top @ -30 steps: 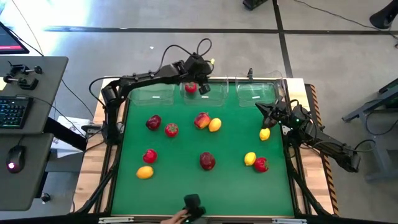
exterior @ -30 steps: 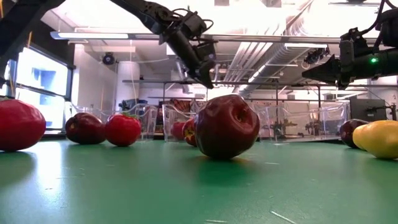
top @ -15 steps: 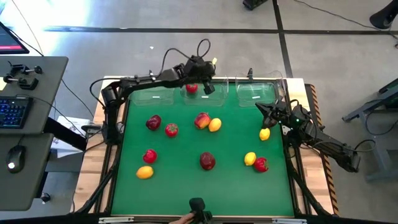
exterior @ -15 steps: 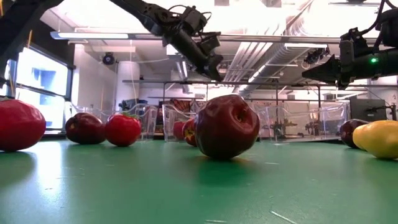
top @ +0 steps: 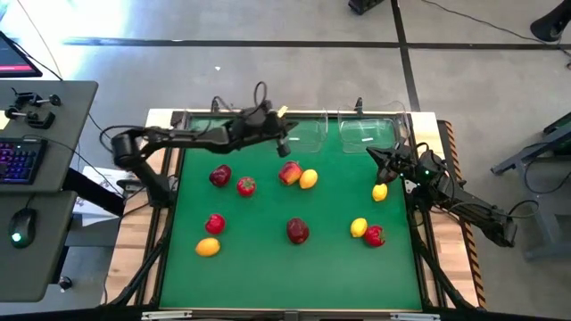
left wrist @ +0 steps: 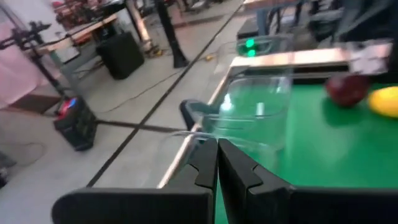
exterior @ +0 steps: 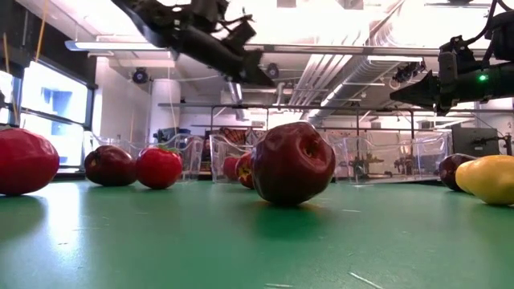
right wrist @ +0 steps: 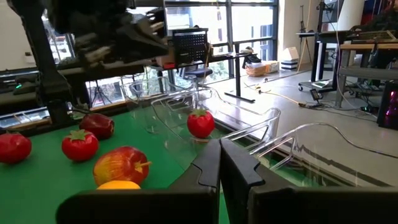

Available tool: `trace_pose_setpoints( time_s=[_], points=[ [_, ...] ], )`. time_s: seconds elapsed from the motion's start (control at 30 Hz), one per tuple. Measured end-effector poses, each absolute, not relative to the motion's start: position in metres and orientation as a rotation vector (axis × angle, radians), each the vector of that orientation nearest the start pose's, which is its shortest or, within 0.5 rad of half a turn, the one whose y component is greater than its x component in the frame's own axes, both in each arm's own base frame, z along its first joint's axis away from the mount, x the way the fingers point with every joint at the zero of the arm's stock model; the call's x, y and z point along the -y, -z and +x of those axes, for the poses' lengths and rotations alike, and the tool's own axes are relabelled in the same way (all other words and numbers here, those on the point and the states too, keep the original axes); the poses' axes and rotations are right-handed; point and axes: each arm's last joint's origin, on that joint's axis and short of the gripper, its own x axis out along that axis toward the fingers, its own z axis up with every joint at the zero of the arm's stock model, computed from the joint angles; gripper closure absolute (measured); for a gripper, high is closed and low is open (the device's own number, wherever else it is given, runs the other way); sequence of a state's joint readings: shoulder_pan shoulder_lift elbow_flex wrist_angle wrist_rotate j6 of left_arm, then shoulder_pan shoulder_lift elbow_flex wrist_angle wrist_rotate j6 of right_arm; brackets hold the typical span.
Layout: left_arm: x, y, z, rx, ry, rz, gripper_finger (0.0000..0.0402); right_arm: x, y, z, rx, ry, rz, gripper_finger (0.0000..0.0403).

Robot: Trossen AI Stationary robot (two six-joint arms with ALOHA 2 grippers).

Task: Sort produce into baskets
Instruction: Put the lemon into the right transparent bin

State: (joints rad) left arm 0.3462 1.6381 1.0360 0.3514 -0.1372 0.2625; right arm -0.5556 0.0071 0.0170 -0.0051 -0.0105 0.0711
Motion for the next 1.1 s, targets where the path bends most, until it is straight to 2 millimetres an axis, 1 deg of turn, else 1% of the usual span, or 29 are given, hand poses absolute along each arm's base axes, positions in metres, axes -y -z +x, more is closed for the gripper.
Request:
trace_pose_setpoints(
  time_s=[0.17,0.33,0.53,0.7,0.8,0.97,1.1],
  points=[
    [-0.103,-0.247,0.32,-0.243,-0.354,0.2,0.0401,0.051,-0.168,0.083,0.024,0.546,0.068,0.0402],
    [-0.079,-0.238,0.301,-0.196,-0.261,0.217,0.0401,0.051,-0.168,0.083,0.024,0.547,0.068,0.0402],
    [-0.058,-0.24,0.282,-0.133,-0.216,0.226,0.0401,0.051,-0.168,0.083,0.024,0.547,0.068,0.0402],
    [-0.042,-0.248,0.275,-0.087,-0.169,0.232,0.0401,0.051,-0.168,0.083,0.024,0.547,0.068,0.0402],
    [-0.036,-0.251,0.273,-0.072,-0.148,0.247,0.0401,0.051,-0.168,0.083,0.024,0.547,0.068,0.0402],
    [-0.033,-0.253,0.273,-0.064,-0.137,0.287,0.0401,0.051,-0.169,0.083,0.03,0.547,0.07,0.0402],
    [-0.033,-0.253,0.273,-0.063,-0.138,0.291,0.0401,0.051,-0.168,0.083,0.042,0.547,0.125,0.0402]
  ],
)
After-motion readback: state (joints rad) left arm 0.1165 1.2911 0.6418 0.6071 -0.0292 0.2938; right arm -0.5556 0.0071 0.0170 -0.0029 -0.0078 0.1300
